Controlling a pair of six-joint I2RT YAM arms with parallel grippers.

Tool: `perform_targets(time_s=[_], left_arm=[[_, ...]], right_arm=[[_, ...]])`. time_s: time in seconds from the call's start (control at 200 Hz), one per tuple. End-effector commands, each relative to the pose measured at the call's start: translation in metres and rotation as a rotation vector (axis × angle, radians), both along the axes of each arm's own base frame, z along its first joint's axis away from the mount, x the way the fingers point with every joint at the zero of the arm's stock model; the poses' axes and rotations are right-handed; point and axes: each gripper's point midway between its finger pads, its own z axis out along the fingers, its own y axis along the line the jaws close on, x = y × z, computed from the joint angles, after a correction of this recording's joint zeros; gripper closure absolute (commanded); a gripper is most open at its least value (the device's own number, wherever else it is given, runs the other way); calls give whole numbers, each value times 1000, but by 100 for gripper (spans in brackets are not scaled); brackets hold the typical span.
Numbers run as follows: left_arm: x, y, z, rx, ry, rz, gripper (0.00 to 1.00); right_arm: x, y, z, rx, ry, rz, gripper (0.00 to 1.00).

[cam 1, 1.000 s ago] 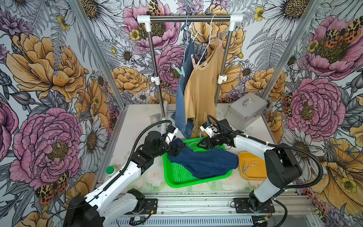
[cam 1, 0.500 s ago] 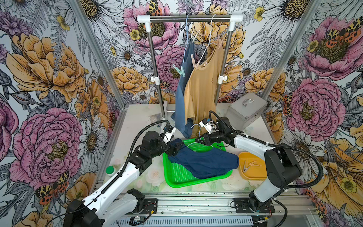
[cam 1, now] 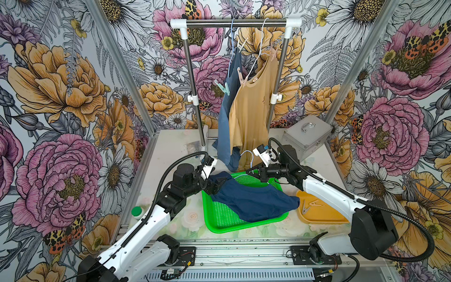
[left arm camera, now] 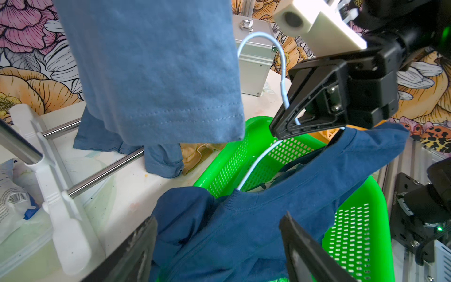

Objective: Remove the clothespins securing t-shirts to the hanger
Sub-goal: Pick up the hanger from the basket, then remove the T-shirt from the hanger.

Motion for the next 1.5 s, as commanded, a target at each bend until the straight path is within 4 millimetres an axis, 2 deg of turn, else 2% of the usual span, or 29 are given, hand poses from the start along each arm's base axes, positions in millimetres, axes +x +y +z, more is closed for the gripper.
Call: perform_targets(time_s=[0.0, 0.155, 0.275, 0.54, 0.72, 0.795, 0.95, 1.19, 1.495], left_arm=[[-7, 1, 37, -23, -100, -59, 19], [-10, 10, 64, -34, -166, -98, 17], [-4, 20, 73, -64, -156, -94, 17], [-2, 34, 64, -28, -190, -72, 16], [17, 53, 71, -28, -235, 40, 16], [20, 56, 66, -14, -248, 30, 15], [18, 49, 53, -5, -229, -71, 17], [19, 45, 46, 0, -261, -128, 21], [33, 43, 6, 82, -170, -138, 20]], right_arm=[[-4, -4, 30, 36, -105, 1, 100], [-16, -8, 63, 47, -185, 28, 100], [-22, -10, 86, 60, -273, 46, 100], [-24, -13, 121, 73, -414, 44, 100], [-29, -13, 144, 99, -454, 52, 100], [-31, -14, 148, 102, -459, 59, 100], [-37, -15, 151, 105, -468, 71, 100], [-38, -15, 156, 112, -473, 75, 100], [-40, -15, 170, 128, -493, 79, 100]])
